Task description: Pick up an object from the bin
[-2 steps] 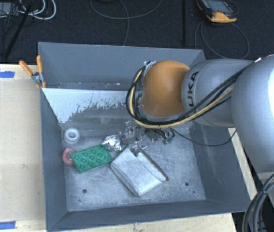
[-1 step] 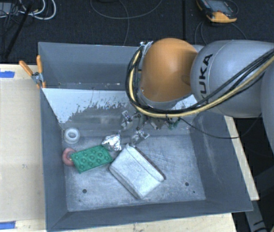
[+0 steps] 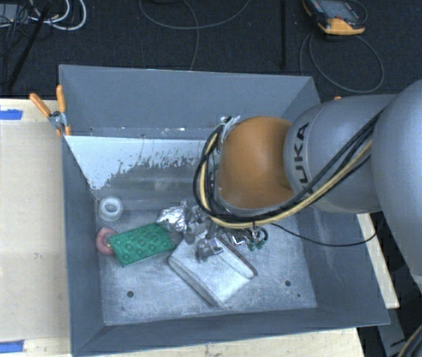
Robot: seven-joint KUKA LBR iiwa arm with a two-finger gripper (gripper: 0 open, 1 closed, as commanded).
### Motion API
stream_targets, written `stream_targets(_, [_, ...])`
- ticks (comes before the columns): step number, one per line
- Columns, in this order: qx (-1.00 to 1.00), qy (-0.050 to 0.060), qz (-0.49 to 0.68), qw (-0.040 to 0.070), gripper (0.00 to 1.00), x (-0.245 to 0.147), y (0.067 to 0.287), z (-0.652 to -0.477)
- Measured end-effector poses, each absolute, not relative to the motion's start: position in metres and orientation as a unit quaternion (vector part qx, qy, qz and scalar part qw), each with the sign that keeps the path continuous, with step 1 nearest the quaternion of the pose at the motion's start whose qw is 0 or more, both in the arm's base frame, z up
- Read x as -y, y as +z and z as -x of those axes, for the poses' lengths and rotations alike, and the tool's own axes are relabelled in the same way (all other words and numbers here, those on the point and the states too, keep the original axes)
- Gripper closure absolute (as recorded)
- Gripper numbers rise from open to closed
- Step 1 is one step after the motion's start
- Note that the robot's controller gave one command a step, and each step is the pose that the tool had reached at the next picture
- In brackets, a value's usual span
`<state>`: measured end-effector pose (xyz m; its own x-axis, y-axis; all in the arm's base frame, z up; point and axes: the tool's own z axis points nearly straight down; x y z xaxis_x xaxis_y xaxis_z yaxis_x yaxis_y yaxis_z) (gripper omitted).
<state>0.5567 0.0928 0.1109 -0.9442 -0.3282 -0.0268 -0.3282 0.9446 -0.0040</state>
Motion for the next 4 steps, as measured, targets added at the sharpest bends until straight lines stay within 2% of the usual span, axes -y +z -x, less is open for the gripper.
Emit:
stream_targets(1, [-0.986, 0.001, 0.168, 0.007, 0.0, -0.093, 0.106, -0.553])
stream_targets(2, [-0.969, 0.001, 0.249, 0.006, 0.0, -0.187, 0.074, -0.587])
stream_targets(3, [-0.969, 0.001, 0.247, 0.007, 1.0, -0.186, 0.076, -0.589])
stream_targets(4, [-0.97, 0.0, 0.241, 0.004, 1.0, -0.165, 0.199, -0.593])
